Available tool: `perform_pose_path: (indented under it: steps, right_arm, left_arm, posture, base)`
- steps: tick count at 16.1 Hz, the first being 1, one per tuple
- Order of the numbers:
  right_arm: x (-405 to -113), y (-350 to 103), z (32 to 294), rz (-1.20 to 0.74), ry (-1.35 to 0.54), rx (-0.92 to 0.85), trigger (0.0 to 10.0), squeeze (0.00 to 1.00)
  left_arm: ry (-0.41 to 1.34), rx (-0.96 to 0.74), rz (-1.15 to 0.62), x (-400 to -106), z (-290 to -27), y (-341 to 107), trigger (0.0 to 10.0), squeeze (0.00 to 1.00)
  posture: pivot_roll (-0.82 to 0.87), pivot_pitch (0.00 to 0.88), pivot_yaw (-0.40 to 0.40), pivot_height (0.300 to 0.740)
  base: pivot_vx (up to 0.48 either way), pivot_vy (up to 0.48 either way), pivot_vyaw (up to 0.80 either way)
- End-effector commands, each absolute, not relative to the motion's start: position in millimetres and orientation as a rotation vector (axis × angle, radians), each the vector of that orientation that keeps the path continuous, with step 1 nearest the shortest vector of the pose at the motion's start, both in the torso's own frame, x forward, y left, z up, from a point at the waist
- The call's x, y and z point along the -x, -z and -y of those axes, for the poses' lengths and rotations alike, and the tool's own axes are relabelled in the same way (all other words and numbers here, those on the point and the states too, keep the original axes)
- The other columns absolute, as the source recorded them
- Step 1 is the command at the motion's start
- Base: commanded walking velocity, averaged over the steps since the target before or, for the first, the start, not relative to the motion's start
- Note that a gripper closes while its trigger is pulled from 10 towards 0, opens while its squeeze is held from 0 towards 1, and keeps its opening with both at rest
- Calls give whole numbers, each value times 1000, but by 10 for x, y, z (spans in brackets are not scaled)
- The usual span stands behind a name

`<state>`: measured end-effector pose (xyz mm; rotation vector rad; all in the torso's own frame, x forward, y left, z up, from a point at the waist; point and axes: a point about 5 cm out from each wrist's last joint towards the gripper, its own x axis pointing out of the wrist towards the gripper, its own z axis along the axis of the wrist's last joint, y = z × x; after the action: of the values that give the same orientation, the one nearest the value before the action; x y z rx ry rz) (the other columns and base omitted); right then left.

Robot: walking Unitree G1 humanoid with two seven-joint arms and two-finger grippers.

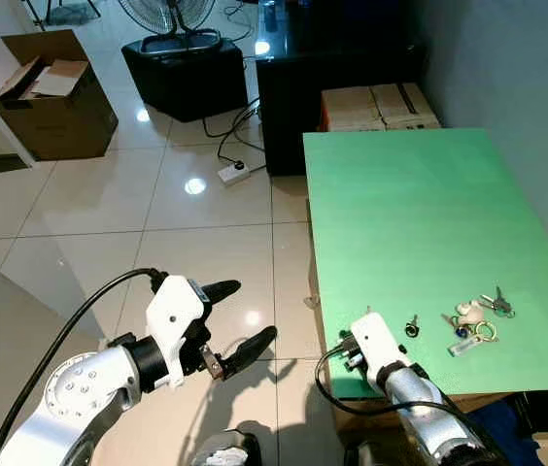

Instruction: Hang keys on a hook

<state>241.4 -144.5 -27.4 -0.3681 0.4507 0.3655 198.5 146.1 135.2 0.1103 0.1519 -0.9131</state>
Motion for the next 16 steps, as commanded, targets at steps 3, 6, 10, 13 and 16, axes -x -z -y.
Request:
perform_pose_path:
  steps: [3,6,10,13,16]
  right_arm:
    - [-2390,261,1440,-434,-364,352,0,0]
    - [-2401,230,1462,-407,-322,348,0,0]
    - [-2463,72,1586,-283,-185,412,0,0]
    - [-2436,77,1624,-284,-160,447,0,0]
    - [-2371,24,1647,-253,-168,426,9843,0]
  left_arm:
    - [919,-110,-148,-1984,-1449,-1362,10000,0]
    - [913,-118,-139,-2012,-1450,-1370,10000,0]
    - [908,-123,-134,-2019,-1453,-1373,10000,0]
    - [911,-122,-131,-2033,-1439,-1367,10000,0]
    - [897,-136,-118,-2056,-1448,-1380,10000,0]
  posture:
    - [129,96,87,740]
    - [134,97,87,740]
    - [132,94,91,740]
    - [127,93,92,740]
    - [133,88,86,740]
  base:
    - [0,0,0]
    - [0,0,0]
    - [0,0,0]
    - [0,0,0]
    - [0,0,0]
